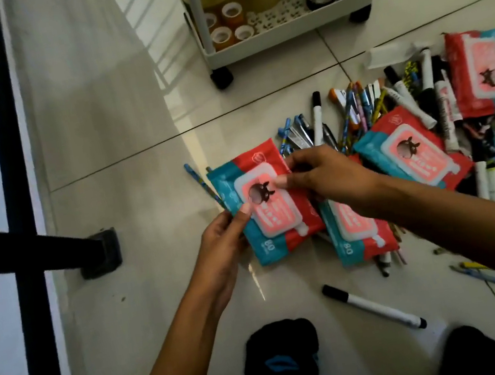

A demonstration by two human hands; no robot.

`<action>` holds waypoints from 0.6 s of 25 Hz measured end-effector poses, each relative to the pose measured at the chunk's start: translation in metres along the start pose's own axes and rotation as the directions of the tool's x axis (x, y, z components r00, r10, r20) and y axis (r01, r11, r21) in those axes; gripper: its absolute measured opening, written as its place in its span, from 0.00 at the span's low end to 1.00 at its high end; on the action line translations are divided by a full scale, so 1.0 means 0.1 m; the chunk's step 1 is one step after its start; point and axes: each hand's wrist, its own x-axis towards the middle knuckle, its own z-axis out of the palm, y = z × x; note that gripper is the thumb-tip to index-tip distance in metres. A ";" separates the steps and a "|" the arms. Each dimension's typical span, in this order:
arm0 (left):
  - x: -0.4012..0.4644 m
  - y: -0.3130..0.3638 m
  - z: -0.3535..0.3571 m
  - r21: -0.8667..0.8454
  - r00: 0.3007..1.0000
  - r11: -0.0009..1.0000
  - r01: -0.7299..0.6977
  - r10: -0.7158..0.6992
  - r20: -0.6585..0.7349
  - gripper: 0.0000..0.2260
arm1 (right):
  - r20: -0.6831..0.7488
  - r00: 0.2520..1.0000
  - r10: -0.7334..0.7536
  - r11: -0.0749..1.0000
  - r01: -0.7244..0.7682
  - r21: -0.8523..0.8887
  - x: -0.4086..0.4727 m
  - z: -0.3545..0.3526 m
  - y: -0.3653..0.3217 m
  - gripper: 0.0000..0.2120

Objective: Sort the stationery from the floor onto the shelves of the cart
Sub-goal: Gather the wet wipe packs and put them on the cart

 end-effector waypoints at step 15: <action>0.20 -0.06 0.27 0.270 0.981 0.950 -0.155 0.180 -0.070 0.08 | -0.092 0.968 -0.234 0.559 0.057 -0.827 0.05 -0.72 0.47 0.30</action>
